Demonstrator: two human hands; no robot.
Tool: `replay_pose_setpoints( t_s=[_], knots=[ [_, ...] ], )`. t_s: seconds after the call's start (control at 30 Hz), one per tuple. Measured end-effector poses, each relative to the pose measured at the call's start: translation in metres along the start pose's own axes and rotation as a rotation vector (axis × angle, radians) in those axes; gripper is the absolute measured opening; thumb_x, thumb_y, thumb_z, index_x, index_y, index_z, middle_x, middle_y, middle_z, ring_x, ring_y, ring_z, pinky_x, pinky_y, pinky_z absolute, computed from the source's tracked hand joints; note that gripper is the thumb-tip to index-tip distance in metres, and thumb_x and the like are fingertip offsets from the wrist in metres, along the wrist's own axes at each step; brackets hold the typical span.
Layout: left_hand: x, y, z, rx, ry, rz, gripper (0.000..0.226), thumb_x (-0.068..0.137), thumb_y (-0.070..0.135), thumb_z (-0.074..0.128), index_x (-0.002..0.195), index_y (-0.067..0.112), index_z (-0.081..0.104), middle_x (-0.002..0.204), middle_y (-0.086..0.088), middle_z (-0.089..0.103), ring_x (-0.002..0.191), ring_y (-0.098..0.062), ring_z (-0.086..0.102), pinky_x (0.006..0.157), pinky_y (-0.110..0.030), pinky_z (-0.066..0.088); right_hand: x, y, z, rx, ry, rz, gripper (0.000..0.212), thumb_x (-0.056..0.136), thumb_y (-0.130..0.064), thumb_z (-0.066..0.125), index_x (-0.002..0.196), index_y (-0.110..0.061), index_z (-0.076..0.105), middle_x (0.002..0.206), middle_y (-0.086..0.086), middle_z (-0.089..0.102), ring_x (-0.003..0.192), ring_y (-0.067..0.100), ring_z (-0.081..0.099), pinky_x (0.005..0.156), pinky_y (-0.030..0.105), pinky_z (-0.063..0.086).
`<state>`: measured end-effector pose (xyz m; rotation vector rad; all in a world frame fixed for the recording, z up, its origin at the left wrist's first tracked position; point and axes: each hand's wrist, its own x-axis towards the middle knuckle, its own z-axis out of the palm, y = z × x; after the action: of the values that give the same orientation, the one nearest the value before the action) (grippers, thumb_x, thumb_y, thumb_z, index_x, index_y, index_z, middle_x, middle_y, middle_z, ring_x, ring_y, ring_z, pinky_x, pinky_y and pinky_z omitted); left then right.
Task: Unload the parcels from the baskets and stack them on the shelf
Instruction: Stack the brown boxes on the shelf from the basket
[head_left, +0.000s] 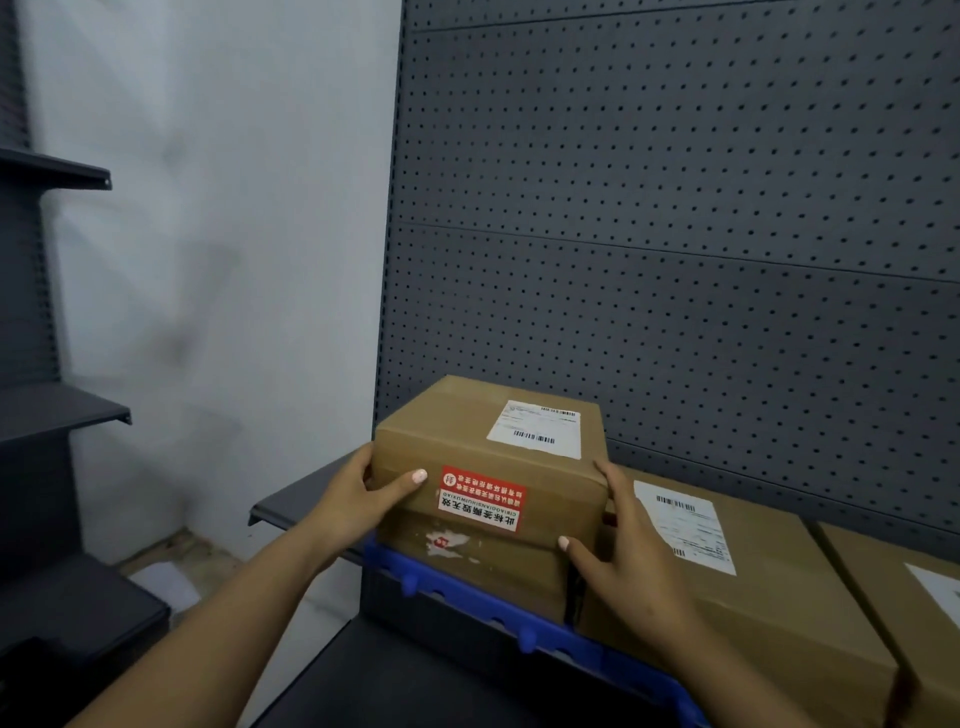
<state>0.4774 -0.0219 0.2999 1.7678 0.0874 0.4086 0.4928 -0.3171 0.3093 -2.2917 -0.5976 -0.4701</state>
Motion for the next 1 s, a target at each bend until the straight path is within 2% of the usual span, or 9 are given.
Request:
replay_pose_setpoints(
  t_s=[0.1, 0.27, 0.4, 0.5, 0.63, 0.77, 1.0],
  knots=[
    [0.001, -0.014, 0.001, 0.002, -0.001, -0.008, 0.06, 0.075, 0.052, 0.064, 0.128, 0.034, 0.045, 0.12, 0.011, 0.058, 0.114, -0.013, 0.055, 0.081, -0.024, 0.047, -0.001, 0.001, 0.005, 0.003, 0.012, -0.006, 0.087, 0.084, -0.038, 0.069, 0.144, -0.045, 0.006, 0.146, -0.006, 0.038, 0.119, 0.012, 0.05, 0.094, 0.032, 0.048],
    [0.004, -0.015, 0.011, 0.014, 0.067, 0.012, 0.047, 0.088, 0.041, 0.06, 0.131, 0.029, 0.046, 0.117, 0.009, 0.056, 0.101, -0.008, 0.053, 0.077, -0.022, 0.044, 0.001, 0.0, 0.006, -0.061, 0.01, -0.004, 0.09, 0.083, -0.04, 0.069, 0.144, -0.044, 0.003, 0.142, -0.003, 0.042, 0.111, 0.015, 0.056, 0.09, 0.036, 0.051],
    [0.004, -0.025, 0.016, 0.106, 0.119, -0.032, 0.041, 0.091, 0.04, 0.058, 0.128, 0.024, 0.05, 0.118, 0.004, 0.055, 0.102, -0.013, 0.05, 0.084, -0.031, 0.042, 0.001, 0.0, 0.009, -0.071, 0.039, 0.005, 0.089, 0.084, -0.038, 0.069, 0.143, -0.045, 0.003, 0.14, -0.003, 0.044, 0.106, 0.014, 0.058, 0.084, 0.032, 0.053],
    [0.002, -0.032, 0.018, 0.107, 0.133, -0.03, 0.034, 0.092, 0.035, 0.058, 0.124, 0.026, 0.051, 0.121, 0.0, 0.056, 0.104, -0.016, 0.052, 0.083, -0.03, 0.044, 0.002, 0.0, 0.007, -0.087, 0.025, 0.014, 0.09, 0.084, -0.041, 0.069, 0.143, -0.047, 0.001, 0.141, -0.004, 0.046, 0.107, 0.014, 0.059, 0.085, 0.034, 0.054],
    [0.002, -0.032, 0.016, 0.131, 0.112, -0.044, 0.042, 0.092, 0.031, 0.059, 0.131, 0.023, 0.047, 0.128, -0.003, 0.054, 0.109, -0.018, 0.051, 0.092, -0.039, 0.044, 0.006, -0.001, 0.002, -0.126, -0.024, 0.053, 0.092, 0.085, -0.042, 0.067, 0.143, -0.047, -0.004, 0.13, -0.003, 0.058, 0.097, 0.013, 0.064, 0.08, 0.031, 0.055],
    [0.0, -0.029, 0.016, 0.073, 0.111, -0.079, 0.068, 0.088, 0.03, 0.065, 0.146, 0.018, 0.031, 0.142, -0.006, 0.046, 0.128, -0.025, 0.046, 0.103, -0.042, 0.039, 0.003, -0.001, 0.003, -0.123, -0.018, 0.072, 0.09, 0.087, -0.041, 0.065, 0.143, -0.046, -0.005, 0.118, -0.003, 0.064, 0.085, 0.011, 0.064, 0.073, 0.029, 0.054],
    [-0.001, -0.025, 0.019, 0.064, 0.053, -0.098, 0.061, 0.088, 0.031, 0.064, 0.14, 0.021, 0.034, 0.14, -0.005, 0.047, 0.126, -0.024, 0.047, 0.099, -0.038, 0.039, 0.006, -0.003, -0.002, -0.137, -0.054, 0.064, 0.092, 0.089, -0.037, 0.064, 0.145, -0.044, -0.008, 0.117, -0.003, 0.062, 0.084, 0.008, 0.06, 0.074, 0.028, 0.053]
  ],
)
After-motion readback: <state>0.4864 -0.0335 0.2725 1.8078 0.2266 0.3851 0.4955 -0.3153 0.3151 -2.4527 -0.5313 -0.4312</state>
